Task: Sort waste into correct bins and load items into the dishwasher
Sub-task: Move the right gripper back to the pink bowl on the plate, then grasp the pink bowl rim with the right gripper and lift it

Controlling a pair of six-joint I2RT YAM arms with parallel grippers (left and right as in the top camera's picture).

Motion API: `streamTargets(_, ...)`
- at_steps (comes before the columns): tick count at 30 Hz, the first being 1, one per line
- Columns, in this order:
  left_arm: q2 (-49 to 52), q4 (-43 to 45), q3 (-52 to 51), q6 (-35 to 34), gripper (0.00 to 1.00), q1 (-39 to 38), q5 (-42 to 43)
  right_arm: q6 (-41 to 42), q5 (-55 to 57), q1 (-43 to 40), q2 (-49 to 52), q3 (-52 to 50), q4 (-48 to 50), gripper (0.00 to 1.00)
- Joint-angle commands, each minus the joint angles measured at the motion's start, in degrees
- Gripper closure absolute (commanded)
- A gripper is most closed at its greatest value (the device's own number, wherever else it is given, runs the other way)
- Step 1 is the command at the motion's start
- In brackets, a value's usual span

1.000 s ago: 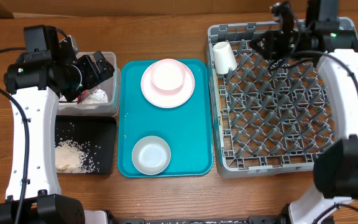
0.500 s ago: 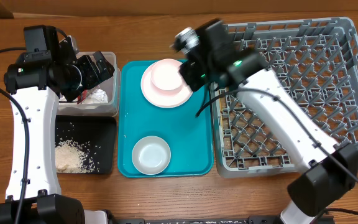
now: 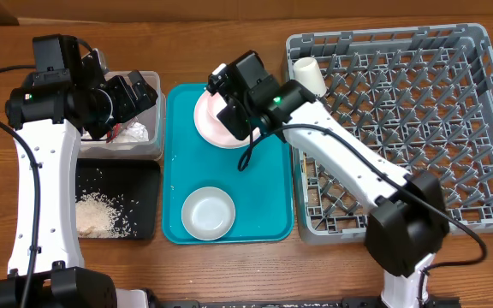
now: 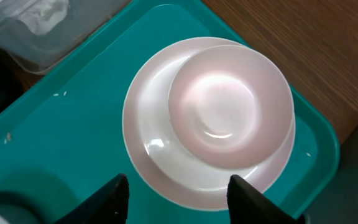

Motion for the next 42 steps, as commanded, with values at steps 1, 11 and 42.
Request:
streamTargets(1, 0.1, 0.0, 0.6, 0.7, 0.0, 0.2, 0.6, -2.7, -1.9, 0.0, 2.6, 0.7, 1.8, 0.47)
streamTargets(11, 0.1, 0.1, 0.6, 0.6, 0.0, 0.2, 0.6, -4.5, -2.6, 0.0, 8.1, 0.7, 8.3, 0.44)
streamTargets(42, 0.1, 0.0, 0.6, 0.7, 0.0, 0.2, 0.6, -3.9, -2.6, -0.1, 8.9, 0.8, 12.9, 0.96)
